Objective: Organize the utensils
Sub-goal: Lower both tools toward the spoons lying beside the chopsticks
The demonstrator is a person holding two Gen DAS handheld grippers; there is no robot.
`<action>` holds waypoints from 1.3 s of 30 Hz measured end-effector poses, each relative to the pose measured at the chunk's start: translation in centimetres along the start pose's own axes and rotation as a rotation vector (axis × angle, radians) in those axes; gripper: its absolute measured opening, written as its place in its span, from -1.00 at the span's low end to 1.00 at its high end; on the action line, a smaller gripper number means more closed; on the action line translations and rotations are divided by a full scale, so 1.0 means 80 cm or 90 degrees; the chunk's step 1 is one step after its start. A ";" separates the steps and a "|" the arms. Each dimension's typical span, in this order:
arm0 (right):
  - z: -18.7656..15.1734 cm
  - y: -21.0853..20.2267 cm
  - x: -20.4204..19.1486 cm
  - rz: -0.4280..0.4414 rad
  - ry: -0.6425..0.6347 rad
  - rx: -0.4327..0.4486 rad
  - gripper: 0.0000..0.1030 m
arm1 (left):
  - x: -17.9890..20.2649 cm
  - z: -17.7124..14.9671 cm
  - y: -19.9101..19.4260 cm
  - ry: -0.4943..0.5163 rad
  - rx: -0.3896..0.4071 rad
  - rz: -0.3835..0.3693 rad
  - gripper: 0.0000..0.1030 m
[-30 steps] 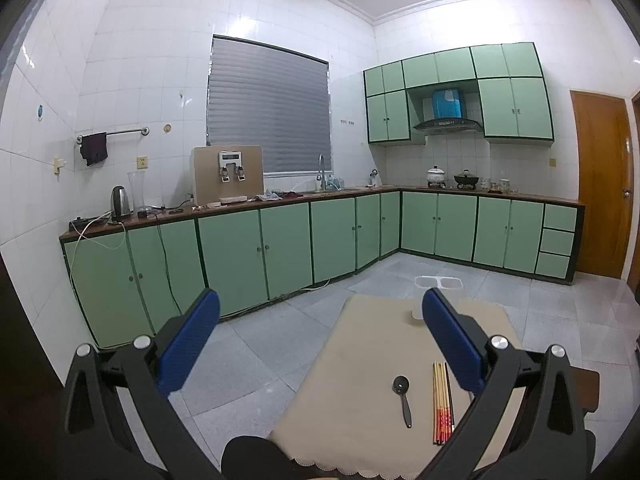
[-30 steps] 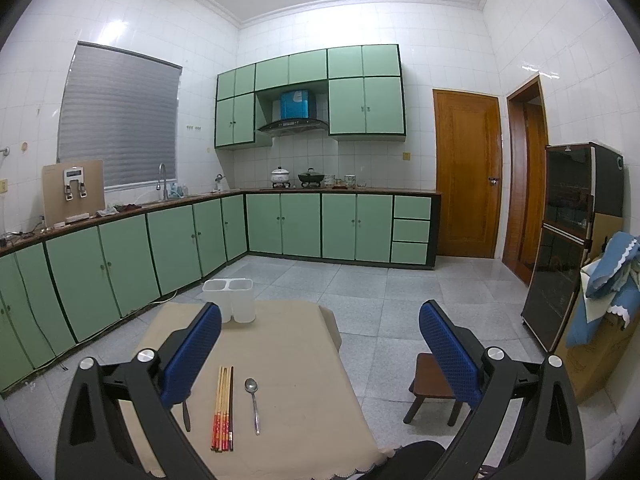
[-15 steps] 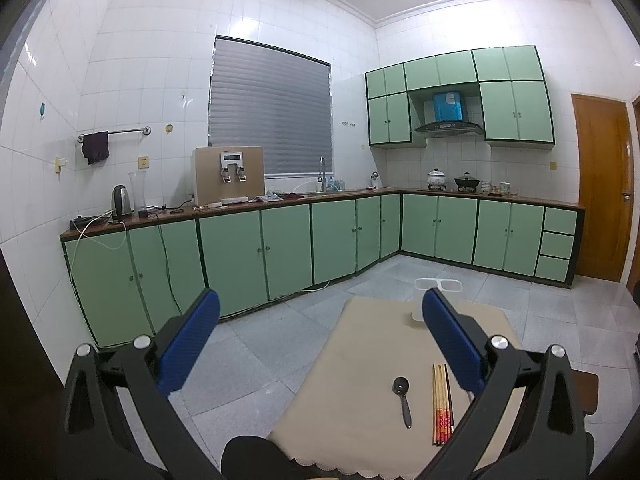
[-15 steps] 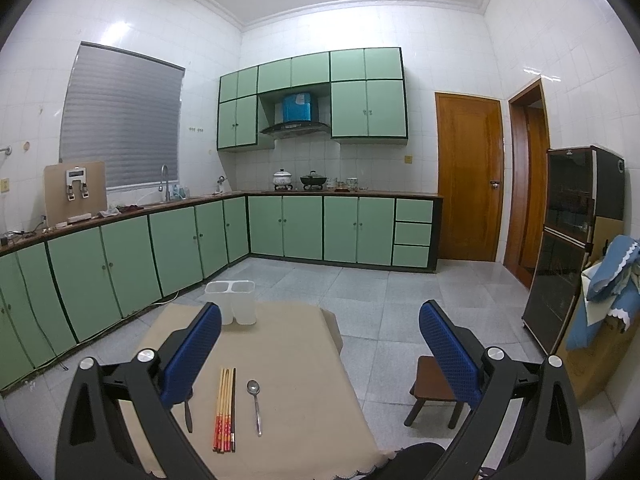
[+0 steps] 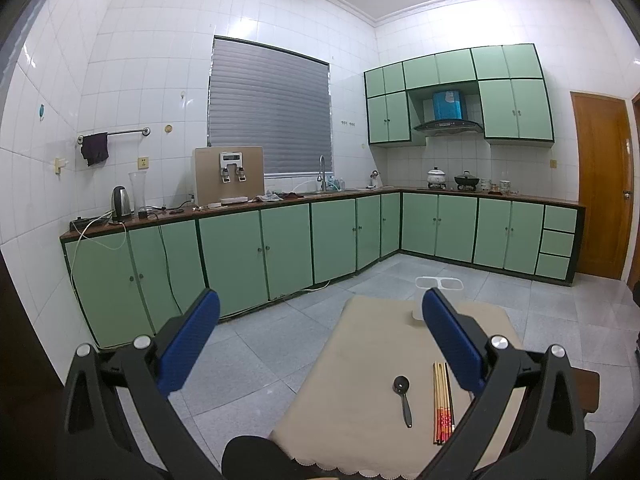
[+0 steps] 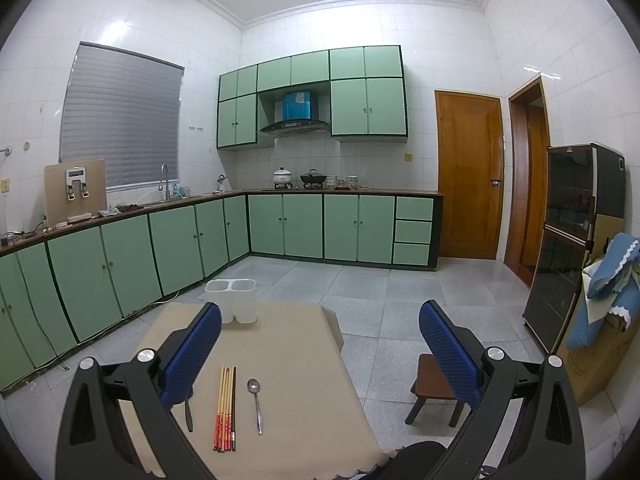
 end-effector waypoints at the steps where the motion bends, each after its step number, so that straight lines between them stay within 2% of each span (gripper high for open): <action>1: 0.000 0.001 0.000 0.000 -0.001 -0.001 0.89 | 0.000 -0.001 0.000 0.000 0.000 -0.001 0.91; 5: -0.008 0.005 0.000 0.005 0.001 -0.007 0.89 | 0.004 -0.014 0.012 0.001 -0.026 -0.016 0.91; 7: -0.024 0.016 -0.005 0.025 0.003 -0.020 0.89 | 0.011 -0.039 0.030 -0.005 -0.066 -0.036 0.91; 9: -0.047 0.030 -0.011 0.037 -0.007 -0.043 0.89 | 0.020 -0.080 0.056 -0.013 -0.138 -0.066 0.91; 11: -0.090 0.055 -0.021 0.052 -0.024 -0.097 0.89 | 0.032 -0.130 0.082 -0.020 -0.210 -0.096 0.91; 16: -0.209 0.112 -0.046 0.099 -0.054 -0.242 0.82 | 0.066 -0.227 0.122 0.001 -0.291 -0.152 0.91; 18: -0.256 0.134 -0.057 0.133 -0.039 -0.301 0.59 | 0.080 -0.265 0.139 -0.008 -0.325 -0.175 0.91; 20: -0.287 0.149 -0.066 0.155 -0.030 -0.341 0.45 | 0.095 -0.304 0.157 -0.015 -0.360 -0.193 0.90; 22: -0.319 0.166 -0.075 0.172 -0.028 -0.371 0.28 | 0.107 -0.331 0.170 -0.019 -0.383 -0.208 0.90; 24: -0.342 0.172 -0.086 0.188 -0.024 -0.396 0.03 | 0.120 -0.361 0.186 -0.012 -0.403 -0.215 0.90; 27: -0.376 0.186 -0.099 0.208 -0.027 -0.429 -0.18 | 0.134 -0.398 0.201 -0.015 -0.437 -0.224 0.90; 30: -0.395 0.190 -0.107 0.226 -0.027 -0.450 -0.24 | 0.145 -0.427 0.210 -0.009 -0.470 -0.230 0.79; 32: -0.406 0.191 -0.112 0.235 -0.026 -0.459 -0.29 | 0.150 -0.442 0.215 -0.001 -0.487 -0.231 0.54; 34: -0.415 0.192 -0.115 0.240 -0.029 -0.468 -0.31 | 0.150 -0.454 0.218 0.000 -0.504 -0.232 0.43; 37: -0.421 0.204 -0.114 0.246 -0.028 -0.458 -0.32 | 0.154 -0.458 0.220 0.020 -0.487 -0.232 0.42; 39: -0.421 0.208 -0.117 0.250 -0.035 -0.449 -0.39 | 0.156 -0.455 0.219 0.026 -0.476 -0.233 0.31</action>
Point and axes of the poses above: each gripper's, at about its wrist camera, not at the fingertips, and y roughly the way its jaws point, x to its right, z to its top, the point moved 8 cm from there along y, roughly the way its jaws point, and after that the axes turned 13 degrees about x, right-handed, at the moved point
